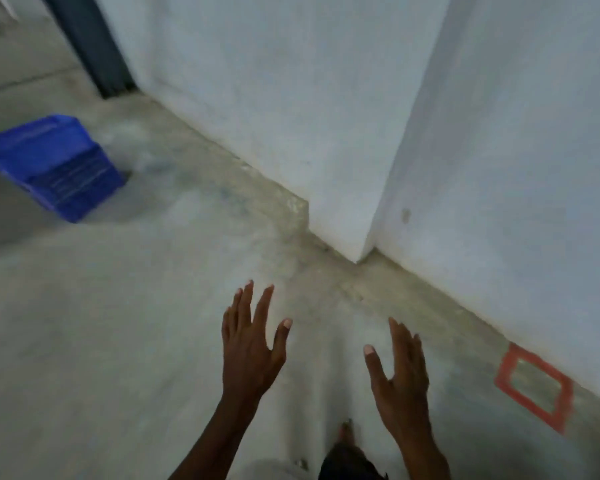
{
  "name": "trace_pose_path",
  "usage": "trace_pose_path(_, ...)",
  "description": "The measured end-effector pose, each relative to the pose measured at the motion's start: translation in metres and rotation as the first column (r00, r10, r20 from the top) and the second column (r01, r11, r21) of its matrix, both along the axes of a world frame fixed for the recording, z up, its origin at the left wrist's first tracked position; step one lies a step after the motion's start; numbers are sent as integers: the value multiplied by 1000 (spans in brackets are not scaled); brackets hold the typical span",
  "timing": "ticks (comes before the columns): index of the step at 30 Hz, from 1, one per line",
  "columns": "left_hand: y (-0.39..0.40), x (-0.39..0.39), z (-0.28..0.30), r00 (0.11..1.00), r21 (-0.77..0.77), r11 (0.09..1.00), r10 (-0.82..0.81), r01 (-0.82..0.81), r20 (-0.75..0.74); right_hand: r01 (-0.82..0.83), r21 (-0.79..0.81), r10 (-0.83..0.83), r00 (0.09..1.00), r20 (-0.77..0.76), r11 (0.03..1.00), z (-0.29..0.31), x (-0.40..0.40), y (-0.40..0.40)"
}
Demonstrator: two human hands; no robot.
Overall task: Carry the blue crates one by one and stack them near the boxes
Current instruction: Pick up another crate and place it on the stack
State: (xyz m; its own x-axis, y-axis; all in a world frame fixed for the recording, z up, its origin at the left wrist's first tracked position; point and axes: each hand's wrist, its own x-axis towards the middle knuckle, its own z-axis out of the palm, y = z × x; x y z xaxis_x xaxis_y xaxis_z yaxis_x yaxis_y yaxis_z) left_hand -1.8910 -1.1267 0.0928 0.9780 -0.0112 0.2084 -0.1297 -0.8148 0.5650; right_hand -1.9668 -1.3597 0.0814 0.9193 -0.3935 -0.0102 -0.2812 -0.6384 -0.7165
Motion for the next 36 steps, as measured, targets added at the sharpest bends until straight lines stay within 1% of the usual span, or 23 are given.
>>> trace_pose_path(4,81,38,-6,971,-18,971,237,-237,0,-248,3,248,968,-29,969,-6,99,60)
trace_pose_path(7,137,78,-13,912,-23,912,409,-409,-13,-373,-1,373,927,-40,928,-10,183,104)
trace_pose_path(11,195,140,-16,825,-12,825,565,-565,-26,-543,-30,541,839,-48,839,-13,296,166)
trace_pose_path(14,223,189,-8,769,-15,769,639,-639,-26,-649,-37,649,761,-19,760,-6,380,212)
trace_pose_path(17,254,241,-2,699,-36,698,715,-716,-31,-755,-42,756,655,3,655,4,462,268)
trace_pose_path(21,290,296,1,636,-40,635,771,-772,-30,-836,-42,837,544,64,547,16,545,334)
trace_pose_path(25,351,368,-9,592,-24,591,805,-806,-36,-877,-63,879,476,22,476,7,633,407)
trace_pose_path(28,407,433,-23,581,-23,580,813,-814,-34,-880,-77,883,470,-6,468,-8,698,461)
trace_pose_path(31,463,505,-32,585,-29,584,808,-811,-73,-857,-71,856,514,-44,511,-8,762,510)
trace_pose_path(33,499,556,-31,614,-44,612,786,-789,-71,-843,-59,842,538,-46,535,-5,801,539)
trace_pose_path(36,554,638,-17,661,-23,662,747,-750,-64,-819,-46,818,573,-52,571,4,864,585)
